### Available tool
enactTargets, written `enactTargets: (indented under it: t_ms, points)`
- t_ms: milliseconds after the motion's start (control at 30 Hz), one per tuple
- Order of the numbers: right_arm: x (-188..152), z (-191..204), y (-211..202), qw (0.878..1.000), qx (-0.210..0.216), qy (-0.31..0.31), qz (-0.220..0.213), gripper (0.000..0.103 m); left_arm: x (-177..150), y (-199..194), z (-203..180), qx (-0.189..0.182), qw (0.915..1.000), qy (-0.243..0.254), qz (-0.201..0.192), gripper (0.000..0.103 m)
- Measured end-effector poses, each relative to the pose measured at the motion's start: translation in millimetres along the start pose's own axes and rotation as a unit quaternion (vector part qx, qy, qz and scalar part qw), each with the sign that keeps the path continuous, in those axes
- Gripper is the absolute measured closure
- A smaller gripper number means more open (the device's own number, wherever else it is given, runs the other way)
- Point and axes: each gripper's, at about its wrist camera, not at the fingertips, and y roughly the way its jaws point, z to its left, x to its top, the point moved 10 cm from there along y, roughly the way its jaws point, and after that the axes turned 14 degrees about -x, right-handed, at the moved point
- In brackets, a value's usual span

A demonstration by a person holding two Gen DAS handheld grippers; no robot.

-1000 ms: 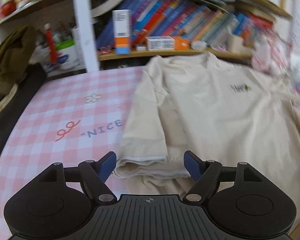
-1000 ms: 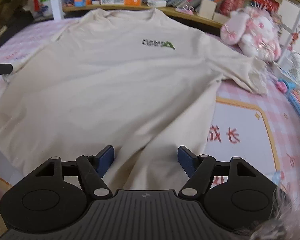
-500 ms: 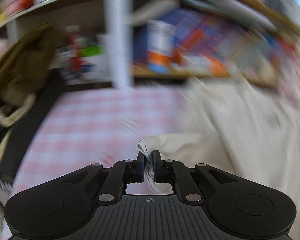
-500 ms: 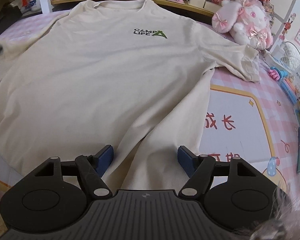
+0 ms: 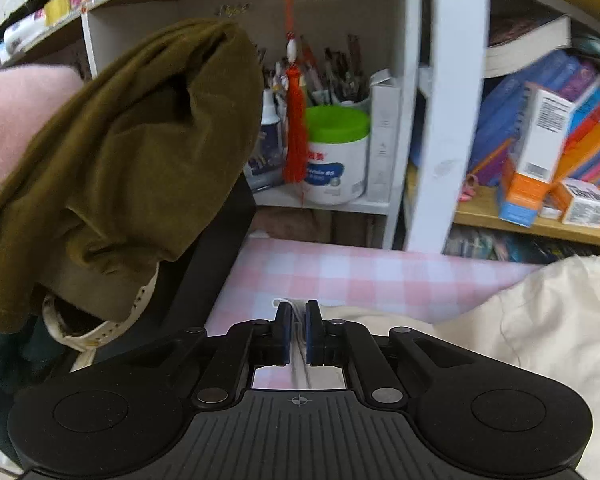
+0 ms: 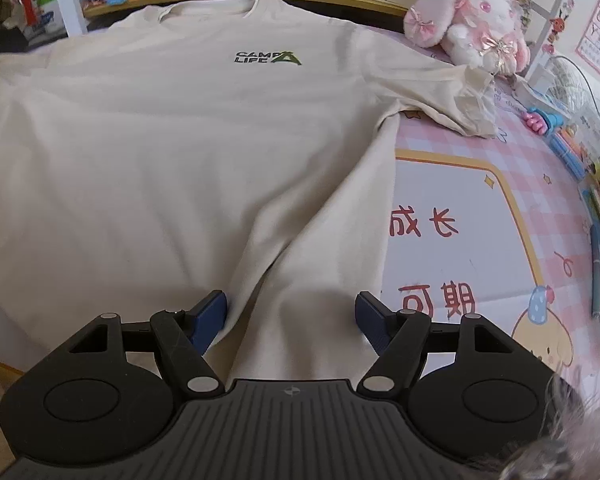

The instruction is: Fold clothes

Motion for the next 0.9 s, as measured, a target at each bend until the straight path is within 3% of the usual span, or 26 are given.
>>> enactTargets:
  t_ms: [167, 267, 333, 400, 500, 633, 767, 900]
  points:
    - [-1.5, -3.2, -4.3, 1.0, -0.004, 0.005, 0.004, 0.035, 11.9, 12.1, 10.5, 0.016, 0.9996, -0.024, -0.002, 0.097]
    - [-1.9, -4.0, -6.2, 1.0, 0.002, 0.012, 0.005, 0.035, 3.8, 14.5, 9.3, 0.043, 0.9988, 0.003, 0.025, 0.089]
    - [-2.4, -4.4, -5.3, 1.0, 0.0, 0.011, 0.006, 0.035, -0.5, 2.3, 3.2, 0.048, 0.9987, 0.016, 0.012, 0.088]
    - [-3.4, -5.2, -3.6, 1.0, -0.001, 0.012, 0.008, 0.035, -10.4, -18.0, -12.7, 0.006, 0.9999, 0.011, -0.009, 0.087]
    - [-2.2, -4.2, -5.2, 1.0, 0.001, 0.011, 0.003, 0.035, -44.7, -53.5, -56.5, -0.094, 0.9951, 0.028, -0.009, 0.084]
    - [2.6, 2.2, -17.1, 1.0, 0.023, -0.002, -0.014, 0.035, -119.3, -100.2, -119.1, -0.218, 0.9694, 0.104, 0.043, 0.054]
    - [-2.7, 9.6, -20.8, 0.999, 0.042, -0.021, -0.005, 0.035, -182.5, -143.2, -159.8, -0.249, 0.9359, 0.228, 0.099, 0.053]
    - [-18.4, 12.1, -15.9, 0.998, 0.051, -0.027, 0.018, 0.035, -208.0, -170.0, -180.2, -0.265, 0.9072, 0.309, 0.106, 0.045]
